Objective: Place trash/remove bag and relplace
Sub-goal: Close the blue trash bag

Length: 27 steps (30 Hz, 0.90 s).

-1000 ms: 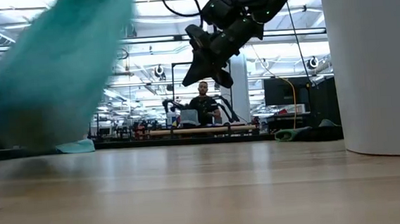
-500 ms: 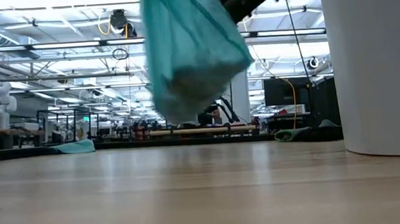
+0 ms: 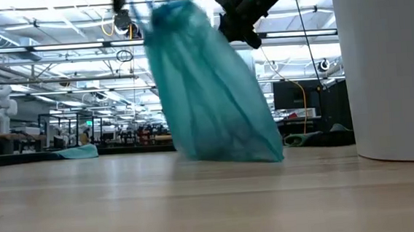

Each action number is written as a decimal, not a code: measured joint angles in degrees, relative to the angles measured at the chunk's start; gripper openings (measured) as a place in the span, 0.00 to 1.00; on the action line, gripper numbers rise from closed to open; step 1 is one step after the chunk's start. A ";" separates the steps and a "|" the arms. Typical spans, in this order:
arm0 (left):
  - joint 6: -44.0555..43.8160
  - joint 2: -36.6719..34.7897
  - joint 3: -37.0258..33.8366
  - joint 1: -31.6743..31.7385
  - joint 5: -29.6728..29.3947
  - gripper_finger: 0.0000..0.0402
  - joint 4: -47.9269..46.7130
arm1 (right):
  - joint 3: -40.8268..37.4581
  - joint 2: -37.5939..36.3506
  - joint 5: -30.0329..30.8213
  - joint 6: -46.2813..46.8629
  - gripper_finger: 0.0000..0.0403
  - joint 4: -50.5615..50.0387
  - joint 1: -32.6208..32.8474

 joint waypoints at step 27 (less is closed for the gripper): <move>6.68 -5.42 5.27 12.40 -44.15 0.00 -37.61 | -0.02 7.15 -4.53 3.10 0.00 2.93 1.57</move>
